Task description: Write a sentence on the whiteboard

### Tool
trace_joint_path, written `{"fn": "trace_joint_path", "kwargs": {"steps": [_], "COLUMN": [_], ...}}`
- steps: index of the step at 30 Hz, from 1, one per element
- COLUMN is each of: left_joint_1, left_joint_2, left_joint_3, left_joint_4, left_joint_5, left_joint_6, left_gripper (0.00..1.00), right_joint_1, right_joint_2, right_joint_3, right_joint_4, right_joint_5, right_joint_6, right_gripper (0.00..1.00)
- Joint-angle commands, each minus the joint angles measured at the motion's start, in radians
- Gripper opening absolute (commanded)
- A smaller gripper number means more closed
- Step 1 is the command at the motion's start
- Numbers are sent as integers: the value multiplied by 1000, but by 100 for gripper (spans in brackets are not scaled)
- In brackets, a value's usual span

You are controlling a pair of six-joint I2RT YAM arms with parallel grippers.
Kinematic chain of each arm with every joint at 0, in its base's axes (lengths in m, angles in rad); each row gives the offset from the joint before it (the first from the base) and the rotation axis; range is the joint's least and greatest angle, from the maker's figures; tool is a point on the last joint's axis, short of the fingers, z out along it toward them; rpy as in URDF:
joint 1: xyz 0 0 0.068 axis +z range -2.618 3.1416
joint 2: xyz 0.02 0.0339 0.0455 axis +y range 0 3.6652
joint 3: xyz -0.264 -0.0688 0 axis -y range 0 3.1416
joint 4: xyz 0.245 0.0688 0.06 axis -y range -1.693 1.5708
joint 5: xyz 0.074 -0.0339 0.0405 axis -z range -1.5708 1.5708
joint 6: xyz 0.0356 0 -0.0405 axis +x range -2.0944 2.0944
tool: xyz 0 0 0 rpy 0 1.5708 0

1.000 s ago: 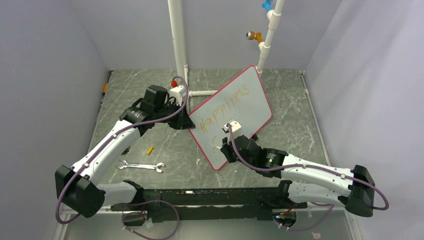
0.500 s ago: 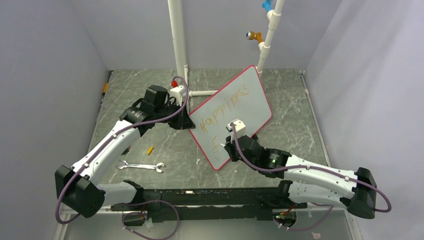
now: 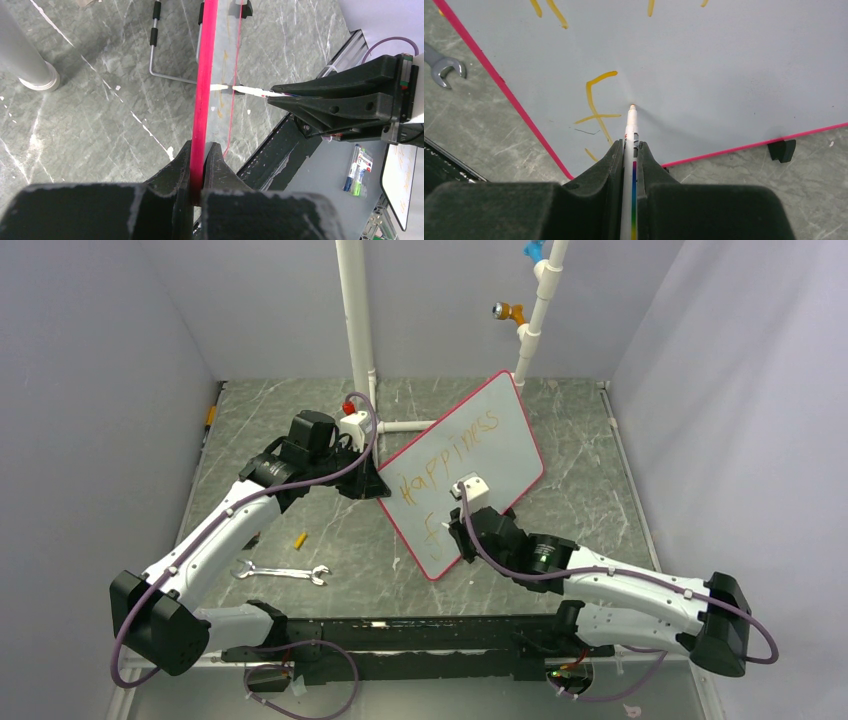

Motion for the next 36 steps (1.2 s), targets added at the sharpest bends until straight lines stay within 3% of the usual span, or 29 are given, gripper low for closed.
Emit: {"fn": "trace_joint_path", "kwargs": {"steps": [1, 24, 36], "left_joint_1": [6, 5, 5], "left_joint_2": [33, 40, 44], "left_joint_3": [-29, -26, -23], "left_joint_4": [-76, -76, -77], "left_joint_5": [-355, -355, -355], "left_joint_6": [243, 243, 244], "left_gripper": [0, 0, 0], "right_joint_1": [-11, -11, -11], "right_joint_2": [22, -44, -91], "right_joint_3": [43, -66, 16], "right_joint_4": [58, 3, -43], "right_joint_5": [-3, -91, -73], "right_joint_6": [-20, 55, 32], "right_gripper": [0, 0, 0]}}
